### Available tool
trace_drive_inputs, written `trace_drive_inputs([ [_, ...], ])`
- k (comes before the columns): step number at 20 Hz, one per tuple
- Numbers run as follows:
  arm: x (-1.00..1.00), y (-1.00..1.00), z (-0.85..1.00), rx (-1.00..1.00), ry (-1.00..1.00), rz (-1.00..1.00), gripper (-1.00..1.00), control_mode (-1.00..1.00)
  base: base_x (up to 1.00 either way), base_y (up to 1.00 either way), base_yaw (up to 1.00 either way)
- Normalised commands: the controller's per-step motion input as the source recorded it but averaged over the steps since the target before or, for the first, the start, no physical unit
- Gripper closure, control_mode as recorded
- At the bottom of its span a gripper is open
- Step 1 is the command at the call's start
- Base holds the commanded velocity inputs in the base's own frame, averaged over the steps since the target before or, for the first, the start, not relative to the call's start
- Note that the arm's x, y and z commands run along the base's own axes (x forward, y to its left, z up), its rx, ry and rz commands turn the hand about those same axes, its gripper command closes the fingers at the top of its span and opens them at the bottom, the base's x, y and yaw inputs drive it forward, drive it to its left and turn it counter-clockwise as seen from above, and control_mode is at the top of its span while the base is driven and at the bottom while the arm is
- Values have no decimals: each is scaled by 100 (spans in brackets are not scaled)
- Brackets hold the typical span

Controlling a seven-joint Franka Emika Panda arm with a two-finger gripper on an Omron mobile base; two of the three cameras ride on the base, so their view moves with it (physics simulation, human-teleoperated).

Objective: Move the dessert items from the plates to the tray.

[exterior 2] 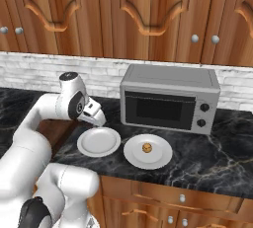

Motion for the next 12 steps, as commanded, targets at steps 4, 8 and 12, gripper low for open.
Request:
trace_drive_inputs([
  [4, 0, -94, 0, 0, 6, -12, -100, -100, 0, 0, 0],
  [8, 0, -94, 0, 0, 6, -11, -100, -100, 0, 0, 0],
  [12, 0, -77, -2, 0, 2, -9, -100, -100, 0, 0, 0],
])
